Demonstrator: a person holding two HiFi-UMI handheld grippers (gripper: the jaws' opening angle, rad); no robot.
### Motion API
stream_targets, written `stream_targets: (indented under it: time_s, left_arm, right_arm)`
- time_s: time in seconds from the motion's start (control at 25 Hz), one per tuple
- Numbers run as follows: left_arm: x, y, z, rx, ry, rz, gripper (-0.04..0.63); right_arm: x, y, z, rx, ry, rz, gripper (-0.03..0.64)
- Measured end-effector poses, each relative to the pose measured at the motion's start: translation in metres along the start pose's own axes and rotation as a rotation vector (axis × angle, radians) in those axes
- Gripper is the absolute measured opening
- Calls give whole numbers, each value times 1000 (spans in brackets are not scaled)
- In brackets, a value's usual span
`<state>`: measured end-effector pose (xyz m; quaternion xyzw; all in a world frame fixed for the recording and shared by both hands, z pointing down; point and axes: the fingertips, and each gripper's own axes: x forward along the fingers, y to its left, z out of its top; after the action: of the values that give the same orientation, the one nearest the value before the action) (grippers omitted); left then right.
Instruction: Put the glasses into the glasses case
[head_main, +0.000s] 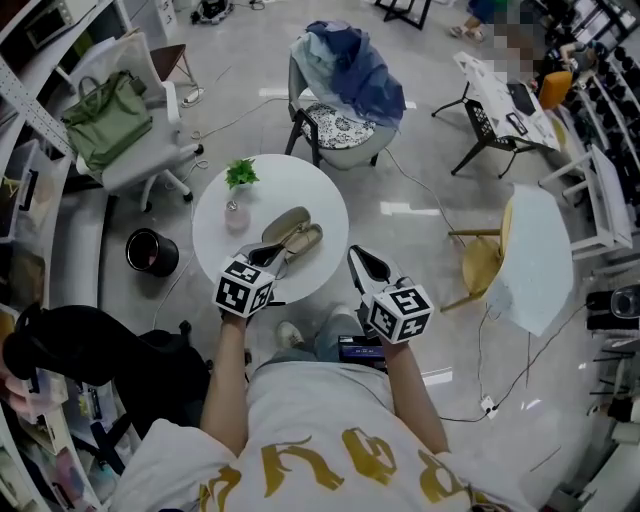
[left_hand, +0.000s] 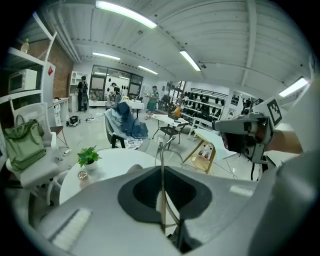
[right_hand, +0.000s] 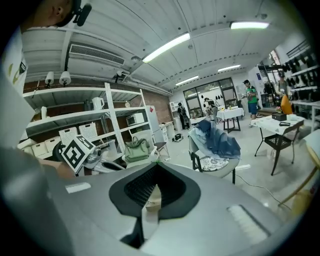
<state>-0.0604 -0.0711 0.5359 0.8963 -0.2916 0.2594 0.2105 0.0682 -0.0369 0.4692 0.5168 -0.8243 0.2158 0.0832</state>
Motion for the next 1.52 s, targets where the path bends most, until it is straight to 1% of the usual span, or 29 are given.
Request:
stream_targets:
  time_s: [0.2, 0.44, 0.64, 0.88, 1.08, 1.52]
  left_arm:
    - [-7, 1, -2, -10, -7, 10, 14]
    - [-20, 13, -2, -26, -26, 40, 14]
    - [-22, 24, -4, -30, -18, 61, 14]
    - [-10, 30, -2, -15, 14, 66, 14]
    - [1, 36, -5, -30, 38, 64, 14]
    - [32, 48, -26, -29, 140, 50, 14]
  right_arm:
    - [15, 10, -2, 1, 14, 35, 26]
    - [38, 29, 3, -30, 29, 103, 26]
    - [50, 30, 9, -38, 22, 119, 26]
    - [60, 16, 5, -15, 36, 119, 26]
    - [70, 7, 3, -11, 56, 123, 26]
    - [92, -21, -18, 28, 125, 109, 26]
